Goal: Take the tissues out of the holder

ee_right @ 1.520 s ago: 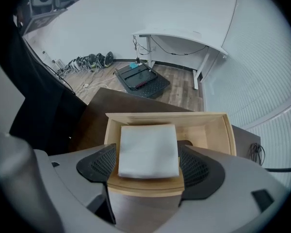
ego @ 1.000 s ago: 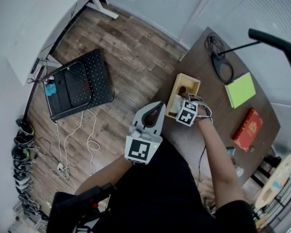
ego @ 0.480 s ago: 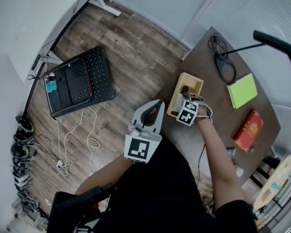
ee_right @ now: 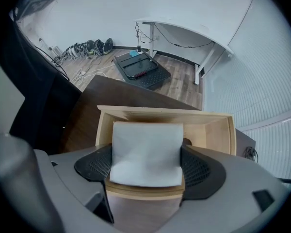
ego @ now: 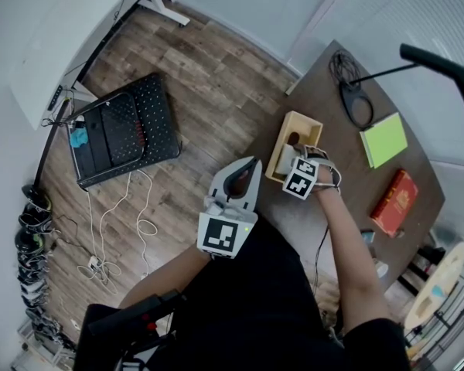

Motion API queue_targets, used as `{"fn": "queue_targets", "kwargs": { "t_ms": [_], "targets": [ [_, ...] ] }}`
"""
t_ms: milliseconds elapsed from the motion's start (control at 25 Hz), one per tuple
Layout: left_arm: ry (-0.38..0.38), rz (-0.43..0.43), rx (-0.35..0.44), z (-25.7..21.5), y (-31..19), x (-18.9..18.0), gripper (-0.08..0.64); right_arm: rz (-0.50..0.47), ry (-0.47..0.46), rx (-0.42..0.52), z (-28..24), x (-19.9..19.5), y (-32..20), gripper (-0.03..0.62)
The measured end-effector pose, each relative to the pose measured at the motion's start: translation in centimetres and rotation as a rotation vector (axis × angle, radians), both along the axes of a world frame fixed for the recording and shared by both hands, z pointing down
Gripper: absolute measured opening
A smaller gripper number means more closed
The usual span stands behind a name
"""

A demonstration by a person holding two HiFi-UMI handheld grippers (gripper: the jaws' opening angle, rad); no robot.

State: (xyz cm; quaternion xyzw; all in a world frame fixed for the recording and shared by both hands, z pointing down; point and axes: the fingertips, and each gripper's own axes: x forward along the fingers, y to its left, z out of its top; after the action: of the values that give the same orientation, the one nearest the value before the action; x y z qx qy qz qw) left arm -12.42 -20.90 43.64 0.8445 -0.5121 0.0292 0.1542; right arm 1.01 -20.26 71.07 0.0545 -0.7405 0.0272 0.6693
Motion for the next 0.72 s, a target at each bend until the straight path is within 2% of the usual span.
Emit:
{"fn": "queue_targets", "kwargs": {
  "t_ms": [120, 360, 720],
  "targets": [
    [0.005, -0.014, -0.008, 0.0, -0.1, -0.9, -0.002, 0.011, -0.019, 0.025, -1.6, -0.4, -0.3, 0.437],
    [0.004, -0.019, 0.039, -1.2, -1.3, -1.8, -0.002, 0.002, -0.031, 0.042, -3.9, -0.7, -0.4, 0.437],
    [0.01, 0.033, 0.052, -1.4, -0.7, 0.2, -0.002, -0.011, -0.027, 0.038, -5.1, -1.0, 0.0, 0.437]
  ]
}}
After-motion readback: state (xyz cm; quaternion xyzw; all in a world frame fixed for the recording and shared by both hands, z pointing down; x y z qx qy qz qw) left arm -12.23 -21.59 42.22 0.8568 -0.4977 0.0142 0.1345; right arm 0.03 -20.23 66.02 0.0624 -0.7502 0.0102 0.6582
